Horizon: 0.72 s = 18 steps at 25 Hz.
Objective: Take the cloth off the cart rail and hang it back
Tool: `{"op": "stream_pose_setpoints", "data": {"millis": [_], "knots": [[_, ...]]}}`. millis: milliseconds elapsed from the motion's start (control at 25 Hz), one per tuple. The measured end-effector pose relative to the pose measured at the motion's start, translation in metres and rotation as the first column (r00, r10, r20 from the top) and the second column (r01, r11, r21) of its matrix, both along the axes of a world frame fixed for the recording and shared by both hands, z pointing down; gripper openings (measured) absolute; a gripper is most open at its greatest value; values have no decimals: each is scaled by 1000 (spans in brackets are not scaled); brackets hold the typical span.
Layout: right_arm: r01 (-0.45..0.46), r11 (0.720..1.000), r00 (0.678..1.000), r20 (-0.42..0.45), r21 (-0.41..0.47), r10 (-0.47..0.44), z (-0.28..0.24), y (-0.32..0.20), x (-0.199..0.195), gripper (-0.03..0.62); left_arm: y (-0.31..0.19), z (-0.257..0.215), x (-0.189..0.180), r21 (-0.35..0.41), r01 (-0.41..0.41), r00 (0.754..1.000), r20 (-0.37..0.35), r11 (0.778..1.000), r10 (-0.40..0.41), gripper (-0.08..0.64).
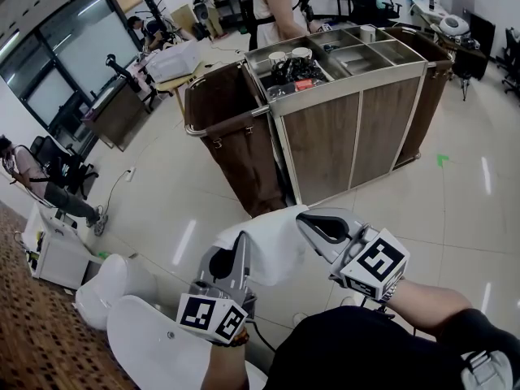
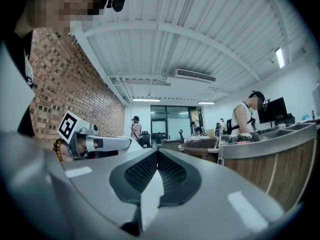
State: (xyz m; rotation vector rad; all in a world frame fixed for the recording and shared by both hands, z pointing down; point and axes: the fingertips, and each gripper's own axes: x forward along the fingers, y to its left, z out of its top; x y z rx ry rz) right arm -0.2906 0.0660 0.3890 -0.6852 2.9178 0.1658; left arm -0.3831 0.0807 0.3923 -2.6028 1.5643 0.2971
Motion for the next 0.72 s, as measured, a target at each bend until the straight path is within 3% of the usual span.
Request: {"op": "stream_pose_setpoints", "data": {"millis": [400,720], "knots": [[-33,999,999,7,-11,33,0,-16,25,0,-21,-5,26,-14,-34,999,23,999,35,11],[-76,997,997,10,-10,76,7,-42,80,5,-62,-2,89,-36,-103,994,39,994,104,11]]}}
